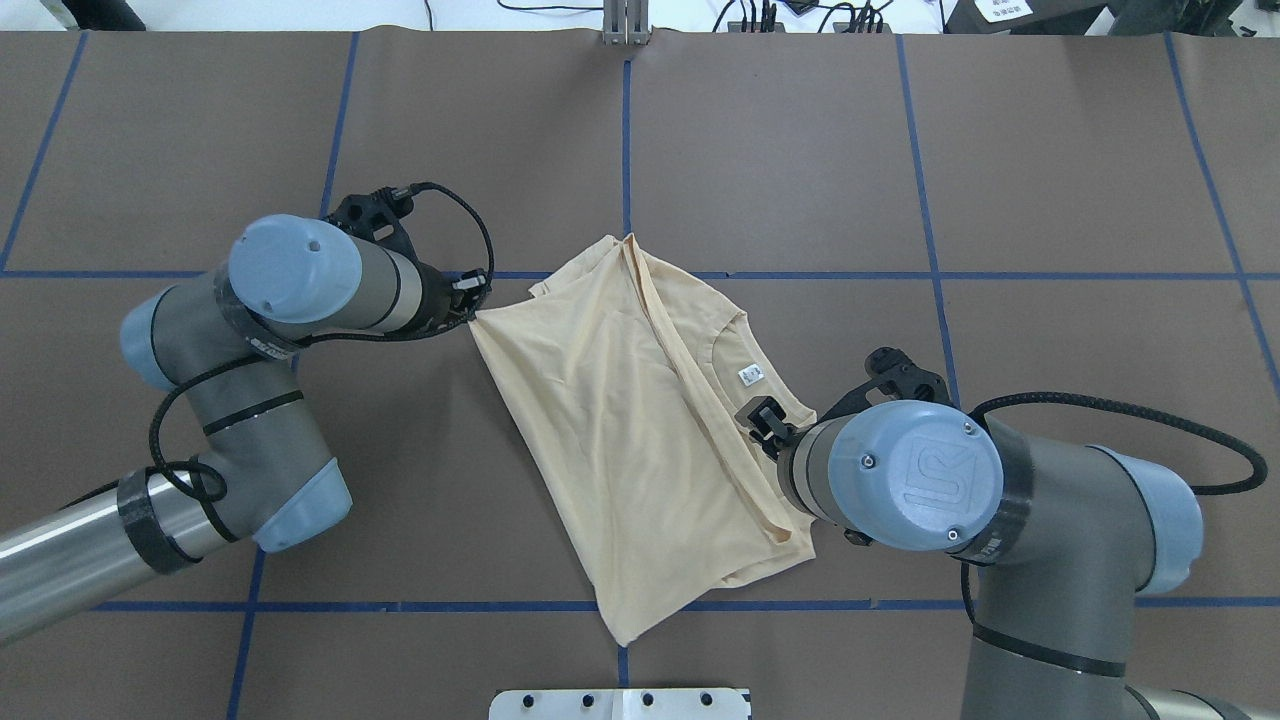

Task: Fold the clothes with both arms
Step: 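Pull the shirt with both grippers to straighten it into a rectangle, then release the shirt and raise the left gripper while the right gripper moves over the shirt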

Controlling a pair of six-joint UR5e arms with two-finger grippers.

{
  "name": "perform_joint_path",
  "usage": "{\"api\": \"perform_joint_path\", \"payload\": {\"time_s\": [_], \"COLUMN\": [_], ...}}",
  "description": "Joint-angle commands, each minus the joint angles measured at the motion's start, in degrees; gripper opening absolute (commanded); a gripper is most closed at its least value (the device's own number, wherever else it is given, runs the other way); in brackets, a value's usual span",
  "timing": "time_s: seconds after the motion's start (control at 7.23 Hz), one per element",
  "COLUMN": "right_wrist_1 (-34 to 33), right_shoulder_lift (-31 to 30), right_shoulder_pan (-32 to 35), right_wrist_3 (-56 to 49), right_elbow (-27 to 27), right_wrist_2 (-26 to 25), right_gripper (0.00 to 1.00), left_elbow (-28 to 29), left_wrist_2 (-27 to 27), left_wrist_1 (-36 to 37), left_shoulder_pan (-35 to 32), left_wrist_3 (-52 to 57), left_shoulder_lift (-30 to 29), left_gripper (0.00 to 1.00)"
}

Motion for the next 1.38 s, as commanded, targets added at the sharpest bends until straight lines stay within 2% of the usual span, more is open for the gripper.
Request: {"api": "perform_joint_path", "payload": {"time_s": [0.0,0.14,0.28,0.42,0.55,0.69,0.83,0.97,1.11,1.25], "right_wrist_1": [0.1,0.3,0.4,0.4,0.6,0.5,0.4,0.0,0.0,-1.0], "right_shoulder_lift": [0.0,0.3,1.2,4.3,6.8,9.0,9.2,9.7,10.0,12.4], "right_shoulder_pan": [1.3,1.6,1.7,1.8,1.7,1.6,1.1,0.4,-0.7,-1.1], "right_wrist_3": [-2.3,-2.4,-2.4,-2.4,-2.4,-3.8,-11.9,-27.6,-39.8,-52.8], "right_elbow": [-1.4,-2.2,-2.8,-4.9,-7.5,-8.7,-8.8,-9.3,-11.3,-15.0], "right_wrist_2": [-0.1,-0.1,-0.2,-0.2,-0.1,0.2,3.9,7.4,7.5,7.7], "right_gripper": [1.00,1.00,1.00,1.00,1.00,1.00,0.98,0.95,0.90,0.75], "left_elbow": [13.9,23.7,26.8,26.6,23.7,17.4,9.2,3.4,-1.4,-6.4], "left_wrist_2": [0.3,0.5,0.5,0.4,-0.3,-1.2,-5.9,-6.9,-6.9,-6.8], "left_wrist_1": [-6.9,-13.2,-13.9,-14.2,-13.5,-13.3,-13.3,-13.1,-11.1,-8.2], "left_shoulder_pan": [-4.9,-6.2,-6.8,-6.8,-6.9,-7.2,-7.3,-8.6,-8.9,-9.3], "left_wrist_3": [6.3,9.3,10.3,11.1,11.0,11.2,11.5,12.6,16.7,20.3], "left_shoulder_lift": [-9.4,-14.8,-16.9,-17.5,-16.8,-12.2,-4.6,0.1,3.9,7.8], "left_gripper": [0.00,0.00,0.34,0.62,0.62,0.61,0.60,0.59,0.59,0.59]}}
